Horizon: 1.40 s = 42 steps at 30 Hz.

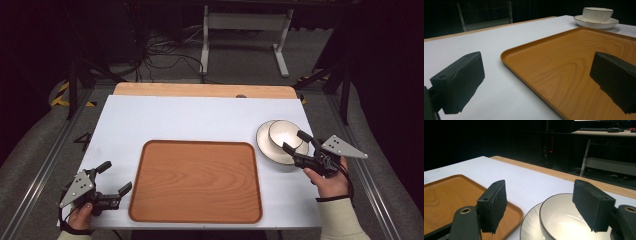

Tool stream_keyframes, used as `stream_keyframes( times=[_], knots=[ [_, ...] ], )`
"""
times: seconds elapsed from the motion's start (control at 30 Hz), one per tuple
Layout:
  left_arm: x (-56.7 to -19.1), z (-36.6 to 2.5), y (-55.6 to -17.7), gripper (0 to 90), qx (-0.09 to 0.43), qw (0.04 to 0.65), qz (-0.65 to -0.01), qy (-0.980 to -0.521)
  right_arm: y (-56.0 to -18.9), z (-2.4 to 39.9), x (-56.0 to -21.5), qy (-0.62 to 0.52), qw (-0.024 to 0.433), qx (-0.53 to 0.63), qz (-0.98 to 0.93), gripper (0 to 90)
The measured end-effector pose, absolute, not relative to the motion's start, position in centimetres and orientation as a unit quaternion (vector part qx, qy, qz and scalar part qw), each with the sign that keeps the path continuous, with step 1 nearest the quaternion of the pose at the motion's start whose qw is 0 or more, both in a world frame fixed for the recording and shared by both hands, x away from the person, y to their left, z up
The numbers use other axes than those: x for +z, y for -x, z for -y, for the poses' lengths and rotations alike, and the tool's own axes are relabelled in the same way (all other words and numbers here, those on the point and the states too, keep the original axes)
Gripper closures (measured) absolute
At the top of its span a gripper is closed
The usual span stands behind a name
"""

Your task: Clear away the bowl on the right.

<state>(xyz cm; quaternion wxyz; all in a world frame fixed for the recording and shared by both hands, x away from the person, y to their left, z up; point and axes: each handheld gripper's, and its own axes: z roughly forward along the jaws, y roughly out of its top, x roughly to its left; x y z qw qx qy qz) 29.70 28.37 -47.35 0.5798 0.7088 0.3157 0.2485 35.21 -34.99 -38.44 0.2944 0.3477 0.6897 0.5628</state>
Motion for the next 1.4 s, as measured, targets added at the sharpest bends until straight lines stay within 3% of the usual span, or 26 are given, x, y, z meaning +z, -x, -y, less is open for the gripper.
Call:
stream_keyframes(
  times=[0.4, 0.53, 0.77, 0.9, 1.17, 1.4],
  knots=[
    [-47.4, -28.3, -29.7, 0.3, 0.249, 0.580, -0.316, -0.708, -37.8, 36.3, -37.6, -0.373, 0.311, 0.536, -0.691, 28.2],
    [-47.4, -28.4, -29.7, 0.3, 0.248, 0.580, -0.317, -0.708, -38.7, 36.9, -37.9, -0.392, 0.295, 0.541, -0.683, 28.3],
    [-47.3, -28.4, -29.7, 0.3, 0.248, 0.579, -0.317, -0.709, -40.5, 37.5, -37.8, -0.418, 0.291, 0.497, -0.702, 35.9],
    [-47.3, -28.4, -29.8, 0.2, 0.248, 0.579, -0.316, -0.710, -41.2, 37.6, -37.6, -0.426, 0.297, 0.477, -0.709, 35.9],
    [-47.4, -28.3, -29.8, 0.3, 0.248, 0.580, -0.316, -0.709, -43.0, 38.3, -37.9, -0.466, 0.285, 0.417, -0.726, 40.4],
    [-47.3, -28.3, -29.8, 0.3, 0.249, 0.576, -0.317, -0.711, -44.3, 38.6, -38.7, -0.500, 0.248, 0.367, -0.744, 41.3]
  ],
)
